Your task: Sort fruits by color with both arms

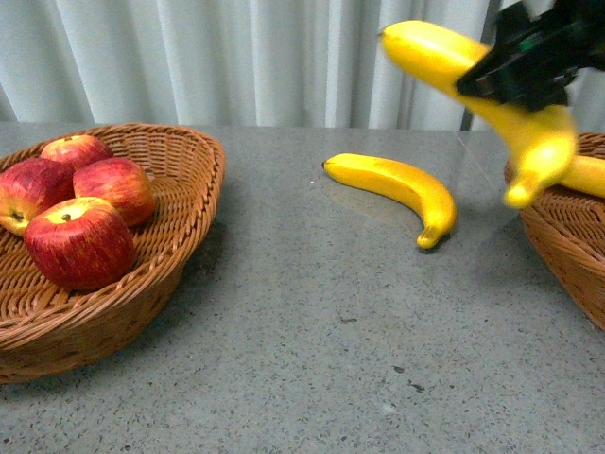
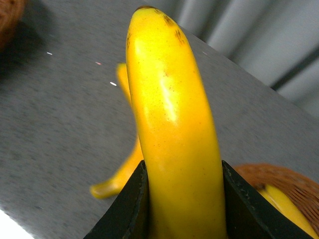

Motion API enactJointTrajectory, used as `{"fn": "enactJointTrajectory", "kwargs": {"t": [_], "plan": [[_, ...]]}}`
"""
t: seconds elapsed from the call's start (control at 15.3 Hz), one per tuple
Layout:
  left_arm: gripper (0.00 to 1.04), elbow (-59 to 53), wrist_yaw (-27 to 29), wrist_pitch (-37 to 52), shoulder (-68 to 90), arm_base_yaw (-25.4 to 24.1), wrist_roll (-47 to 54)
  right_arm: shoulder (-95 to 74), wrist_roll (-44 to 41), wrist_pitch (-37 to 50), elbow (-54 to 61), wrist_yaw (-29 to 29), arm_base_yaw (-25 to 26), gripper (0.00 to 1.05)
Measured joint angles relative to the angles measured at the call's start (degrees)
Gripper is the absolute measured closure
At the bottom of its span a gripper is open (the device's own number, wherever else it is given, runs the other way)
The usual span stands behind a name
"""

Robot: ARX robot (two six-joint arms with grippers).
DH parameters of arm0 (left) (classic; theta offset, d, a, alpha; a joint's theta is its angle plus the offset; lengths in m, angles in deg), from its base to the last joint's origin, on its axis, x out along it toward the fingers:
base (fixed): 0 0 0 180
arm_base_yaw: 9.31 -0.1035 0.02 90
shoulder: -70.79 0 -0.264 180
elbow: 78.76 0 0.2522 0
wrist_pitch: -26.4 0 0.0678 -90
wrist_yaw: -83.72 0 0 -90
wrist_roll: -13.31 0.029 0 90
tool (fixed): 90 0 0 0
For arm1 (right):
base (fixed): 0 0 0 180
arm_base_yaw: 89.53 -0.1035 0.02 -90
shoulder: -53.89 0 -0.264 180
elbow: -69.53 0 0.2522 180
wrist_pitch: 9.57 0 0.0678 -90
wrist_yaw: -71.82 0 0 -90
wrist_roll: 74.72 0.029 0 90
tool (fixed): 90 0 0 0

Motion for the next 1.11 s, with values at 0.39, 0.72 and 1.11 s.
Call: {"fn": "enactJointTrajectory", "kwargs": {"t": [0.39, 0.72, 1.11], "plan": [[0.07, 0.00, 0.00, 0.00, 0.00, 0.00, 0.00, 1.99, -8.55, -2.84, 10.16, -0.79, 21.33, 0.71], [0.07, -0.02, 0.00, 0.00, 0.00, 0.00, 0.00, 2.45, -8.11, -2.54, 7.06, 0.52, 18.84, 0.13], [0.07, 0.00, 0.00, 0.00, 0.00, 0.02, 0.00, -15.72, 1.44, -1.42, -13.70, 1.40, 2.12, 0.07]]}}
